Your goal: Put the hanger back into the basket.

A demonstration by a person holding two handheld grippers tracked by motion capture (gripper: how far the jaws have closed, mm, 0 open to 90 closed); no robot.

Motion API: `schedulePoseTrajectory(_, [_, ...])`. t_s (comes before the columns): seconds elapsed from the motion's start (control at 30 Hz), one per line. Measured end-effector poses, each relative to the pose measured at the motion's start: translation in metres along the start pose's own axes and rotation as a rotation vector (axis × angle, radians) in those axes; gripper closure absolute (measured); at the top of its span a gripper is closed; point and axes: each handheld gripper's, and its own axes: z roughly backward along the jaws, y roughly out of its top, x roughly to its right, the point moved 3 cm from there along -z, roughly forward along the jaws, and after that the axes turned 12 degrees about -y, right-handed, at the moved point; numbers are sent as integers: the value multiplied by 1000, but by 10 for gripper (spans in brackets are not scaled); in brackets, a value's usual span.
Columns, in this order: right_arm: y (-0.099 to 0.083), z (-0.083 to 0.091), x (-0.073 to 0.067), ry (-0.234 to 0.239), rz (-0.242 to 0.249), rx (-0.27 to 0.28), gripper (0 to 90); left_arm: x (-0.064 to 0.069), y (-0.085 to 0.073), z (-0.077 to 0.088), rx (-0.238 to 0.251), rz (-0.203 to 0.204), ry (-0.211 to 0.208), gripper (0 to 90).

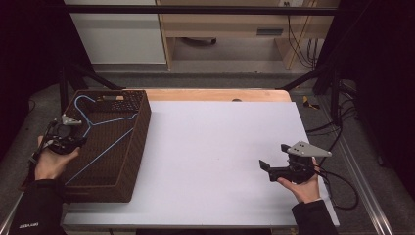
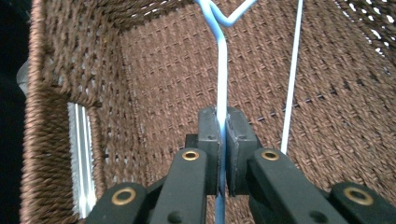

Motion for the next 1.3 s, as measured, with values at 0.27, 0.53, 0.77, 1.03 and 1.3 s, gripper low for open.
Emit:
schedulePoseTrajectory(0.27, [0,0,0,2,-4,1,39,0,-3,13,50,49,-9,733])
schedulePoseTrajectory(0.53, [0,1,0,5,-2,7,38,37,5,45,242,-1,-118,531])
schedulePoseTrajectory(0.77, [1,1,0,6,-8,12,35,78,14,55,355,-63,-208,423])
schedulePoseTrajectory(1.03, [1,3,1,9,-15,19,35,112,16,52,418,-81,-323,328])
schedulePoseTrajectory(1.3, [1,3,1,11,-15,26,34,146,19,48,439,-120,-430,241])
